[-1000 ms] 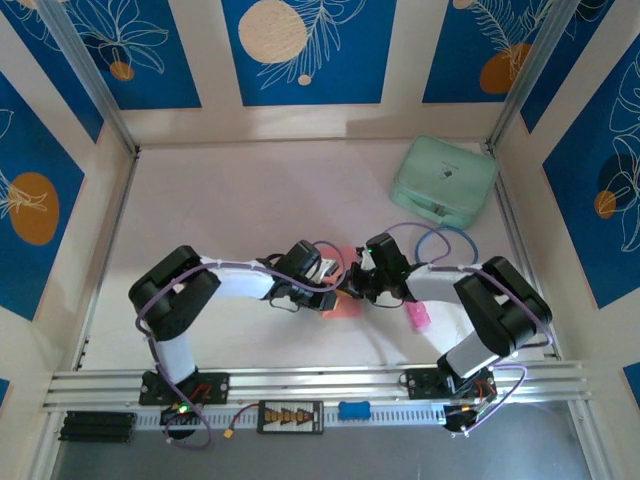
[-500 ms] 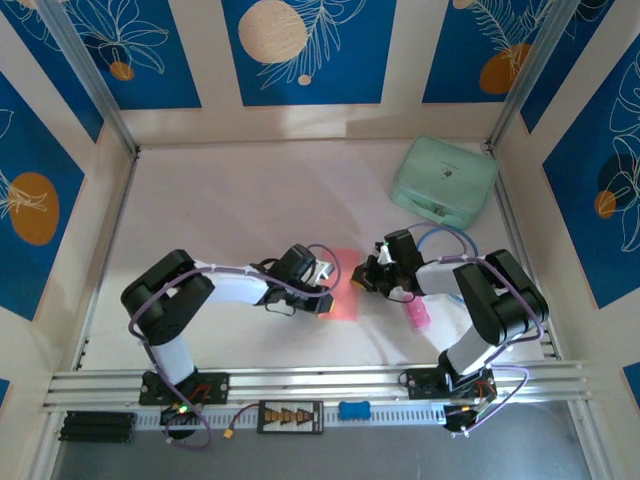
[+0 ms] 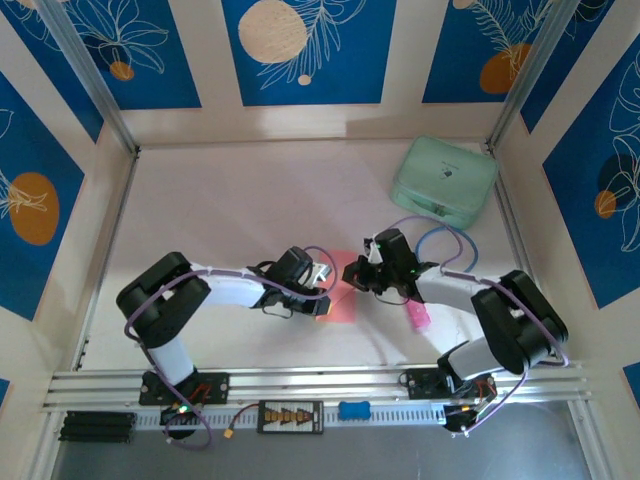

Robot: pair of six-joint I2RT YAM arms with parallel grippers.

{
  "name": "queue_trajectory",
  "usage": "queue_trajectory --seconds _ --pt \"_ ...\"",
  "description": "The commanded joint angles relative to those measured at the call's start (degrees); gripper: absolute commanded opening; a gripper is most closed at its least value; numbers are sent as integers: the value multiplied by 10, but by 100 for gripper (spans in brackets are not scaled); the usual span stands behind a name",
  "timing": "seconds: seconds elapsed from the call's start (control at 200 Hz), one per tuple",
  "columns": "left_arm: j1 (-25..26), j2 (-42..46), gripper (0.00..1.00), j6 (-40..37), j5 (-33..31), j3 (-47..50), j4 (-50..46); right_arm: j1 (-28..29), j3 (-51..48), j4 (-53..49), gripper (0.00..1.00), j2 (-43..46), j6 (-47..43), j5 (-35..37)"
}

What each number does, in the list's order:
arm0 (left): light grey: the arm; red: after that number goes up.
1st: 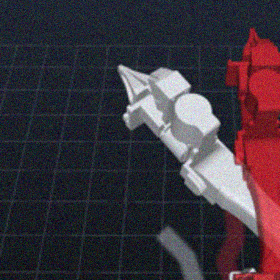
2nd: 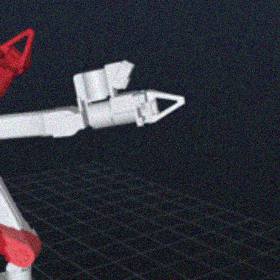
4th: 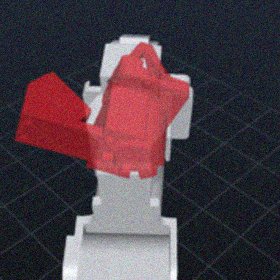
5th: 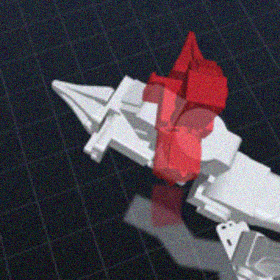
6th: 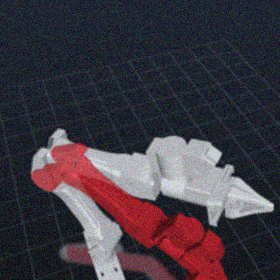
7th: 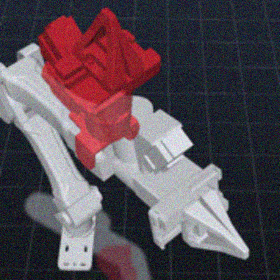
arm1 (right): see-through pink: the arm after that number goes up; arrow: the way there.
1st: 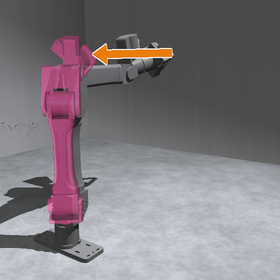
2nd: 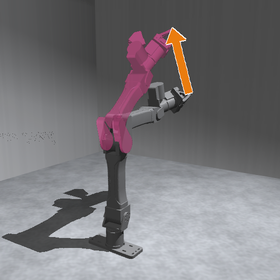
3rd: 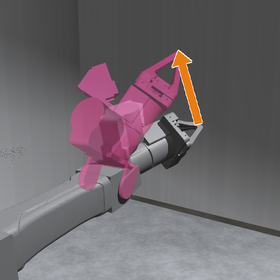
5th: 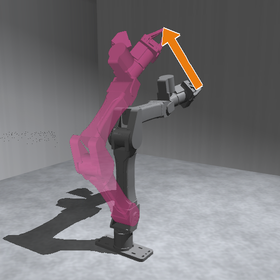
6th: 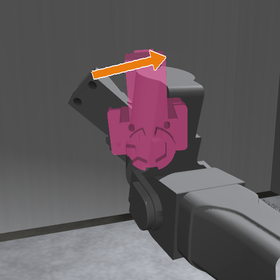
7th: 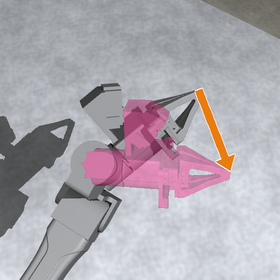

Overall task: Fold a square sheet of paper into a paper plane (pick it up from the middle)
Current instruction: Fold the triangle a second time at the center of the table.

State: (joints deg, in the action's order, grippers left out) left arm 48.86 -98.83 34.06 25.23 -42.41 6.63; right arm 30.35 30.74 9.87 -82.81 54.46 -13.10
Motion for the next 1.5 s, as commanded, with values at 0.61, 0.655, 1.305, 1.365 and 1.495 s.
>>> queue_trajectory --seconds 0.61,0.655,1.305,1.365,1.495 --pt "-1 16 14 -2 -3 -58 -78 8 -36 38 0 -118 32 20" --pt "0 3 14 -4 -2 -65 -73 8 -36 38 0 -119 31 19" --pt "-1 15 17 0 -28 -6 -86 7 -35 22 0 -126 21 28" --pt "-1 20 17 -5 -30 -6 -95 6 -35 22 0 -126 21 28" --pt "-1 34 17 -11 -31 8 -108 6 -35 20 0 -125 21 28"
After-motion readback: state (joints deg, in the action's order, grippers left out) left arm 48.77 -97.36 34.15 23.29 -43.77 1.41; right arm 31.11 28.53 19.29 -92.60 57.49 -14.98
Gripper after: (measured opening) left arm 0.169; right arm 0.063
